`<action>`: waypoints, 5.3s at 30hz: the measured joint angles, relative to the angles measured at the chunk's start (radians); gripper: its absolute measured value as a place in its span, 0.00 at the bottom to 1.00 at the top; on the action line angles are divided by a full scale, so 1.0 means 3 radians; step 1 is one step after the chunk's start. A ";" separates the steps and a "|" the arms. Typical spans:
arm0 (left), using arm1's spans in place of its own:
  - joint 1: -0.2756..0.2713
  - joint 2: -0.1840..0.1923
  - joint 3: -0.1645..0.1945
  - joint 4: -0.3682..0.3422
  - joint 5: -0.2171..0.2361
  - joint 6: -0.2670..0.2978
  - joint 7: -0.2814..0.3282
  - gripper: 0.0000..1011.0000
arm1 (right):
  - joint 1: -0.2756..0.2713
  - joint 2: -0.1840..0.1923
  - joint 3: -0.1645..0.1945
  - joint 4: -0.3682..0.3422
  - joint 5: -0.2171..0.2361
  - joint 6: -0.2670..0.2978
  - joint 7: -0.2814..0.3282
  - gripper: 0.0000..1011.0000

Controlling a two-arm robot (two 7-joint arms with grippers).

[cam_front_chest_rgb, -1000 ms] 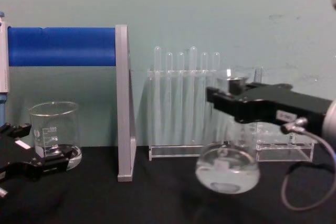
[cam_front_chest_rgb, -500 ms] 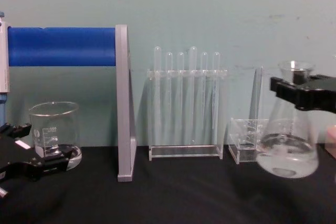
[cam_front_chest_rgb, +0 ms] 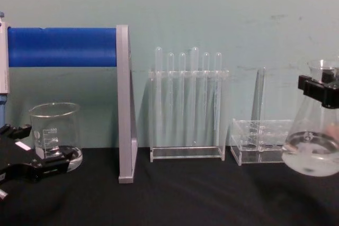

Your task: Grasp the erlenmeyer flask with one hand, shake it three times, then place it back.

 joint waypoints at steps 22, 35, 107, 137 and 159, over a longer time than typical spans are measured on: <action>0.0000 0.0000 0.0000 0.0000 0.0000 0.0000 0.0000 0.99 | 0.0093 -0.0094 -0.0476 -0.0025 0.0004 0.0020 0.0385 0.44; 0.0000 0.0000 0.0000 0.0000 0.0000 0.0000 0.0000 0.99 | 0.0115 -0.0082 -0.0587 -0.0017 0.0060 0.0009 0.0407 0.44; 0.0000 0.0000 0.0000 0.0000 0.0000 0.0000 0.0000 0.99 | 0.0115 -0.0135 -0.0822 0.0662 0.0119 -0.0555 0.0631 0.44; 0.0000 0.0000 0.0000 0.0000 0.0000 0.0000 0.0000 0.99 | 0.0115 -0.0135 -0.0820 0.0662 0.0114 -0.0553 0.0624 0.73; 0.0000 0.0000 0.0000 0.0000 0.0000 0.0000 0.0000 0.99 | 0.0115 -0.0135 -0.0820 0.0661 0.0113 -0.0552 0.0625 0.99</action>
